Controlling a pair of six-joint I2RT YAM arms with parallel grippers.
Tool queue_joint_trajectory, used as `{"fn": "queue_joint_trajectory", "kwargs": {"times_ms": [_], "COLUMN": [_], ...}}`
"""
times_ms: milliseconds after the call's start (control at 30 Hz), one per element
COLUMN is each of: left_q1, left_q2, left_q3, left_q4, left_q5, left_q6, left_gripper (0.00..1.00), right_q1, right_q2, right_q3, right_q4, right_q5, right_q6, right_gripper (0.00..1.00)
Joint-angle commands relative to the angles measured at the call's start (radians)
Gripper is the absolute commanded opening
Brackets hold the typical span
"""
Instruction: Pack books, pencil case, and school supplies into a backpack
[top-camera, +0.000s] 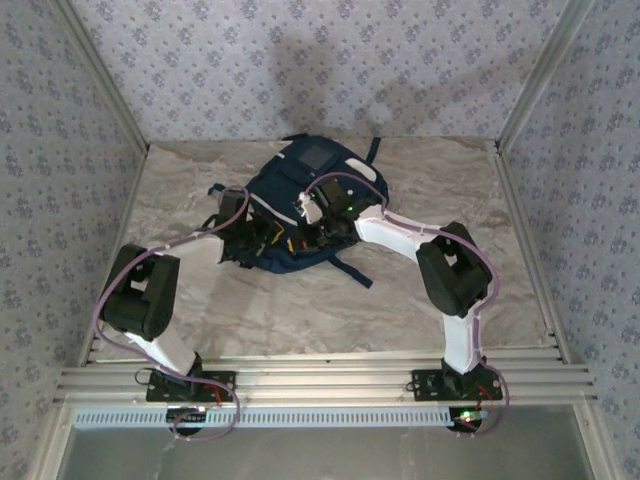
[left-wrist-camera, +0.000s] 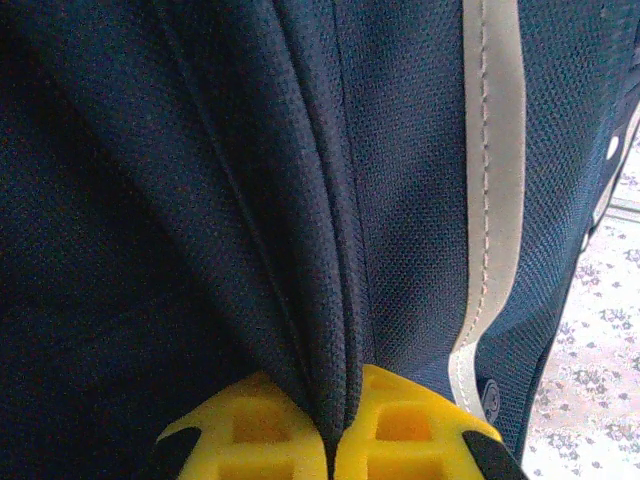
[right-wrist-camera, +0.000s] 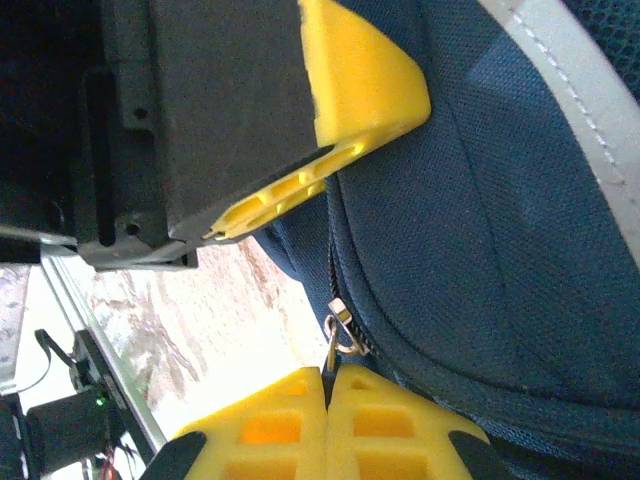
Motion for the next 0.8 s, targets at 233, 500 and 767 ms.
{"fn": "queue_joint_trajectory", "kwargs": {"times_ms": [233,500,767], "left_q1": [0.009,0.013,0.011], "left_q2": [0.009,0.0,-0.045], "left_q3": [0.079,0.084,0.094], "left_q4": [-0.068,-0.084,-0.128], "left_q5": [0.014,0.054,0.051], "left_q6": [0.114,0.125,0.154], "left_gripper": [0.0,0.0,0.0], "right_q1": [-0.12,-0.238,-0.289], "right_q2": [-0.067,-0.026,0.015], "right_q3": [-0.017,0.044,0.116], "right_q4": [-0.339,-0.414,-0.437], "right_q5": [-0.024,0.117,0.267], "right_q6": [-0.289,-0.39,-0.403], "right_gripper": [0.0,0.0,0.0]}}
